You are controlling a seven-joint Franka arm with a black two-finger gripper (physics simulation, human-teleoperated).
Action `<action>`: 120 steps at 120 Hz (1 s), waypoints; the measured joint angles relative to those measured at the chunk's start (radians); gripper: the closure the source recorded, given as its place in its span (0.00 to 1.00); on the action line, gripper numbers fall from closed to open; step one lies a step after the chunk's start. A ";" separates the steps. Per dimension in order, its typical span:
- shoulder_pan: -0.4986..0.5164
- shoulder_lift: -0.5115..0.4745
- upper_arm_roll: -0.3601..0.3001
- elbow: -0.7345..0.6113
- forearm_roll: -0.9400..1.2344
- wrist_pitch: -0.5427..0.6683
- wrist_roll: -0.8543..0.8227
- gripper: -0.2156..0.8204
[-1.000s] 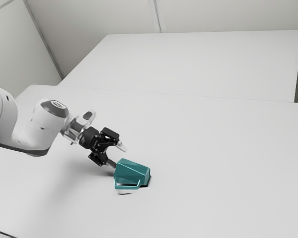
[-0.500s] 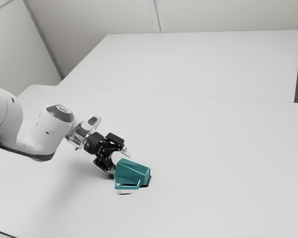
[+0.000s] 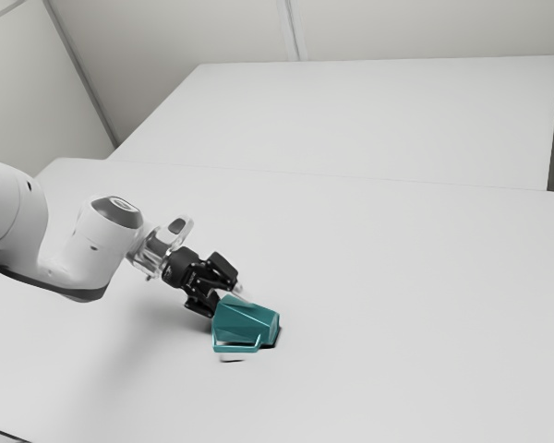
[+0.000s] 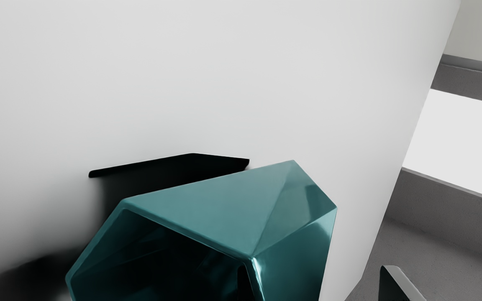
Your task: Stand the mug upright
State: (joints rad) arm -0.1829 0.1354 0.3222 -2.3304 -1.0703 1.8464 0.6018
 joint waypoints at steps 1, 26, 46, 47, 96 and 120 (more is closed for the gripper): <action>0.000 0.000 0.000 0.000 0.000 0.000 0.000 0.58; 0.000 0.003 -0.001 0.002 -0.001 0.000 0.004 0.84; -0.002 -0.009 -0.003 0.016 0.002 -0.003 0.005 0.90; -0.003 -0.011 -0.004 0.019 0.002 -0.003 0.006 0.91; -0.048 -0.087 -0.004 0.082 0.094 -0.010 -0.001 0.96; -0.041 -0.095 -0.004 0.127 0.222 -0.010 -0.027 0.96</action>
State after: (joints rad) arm -0.2241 0.0403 0.3187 -2.2037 -0.8486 1.8362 0.5750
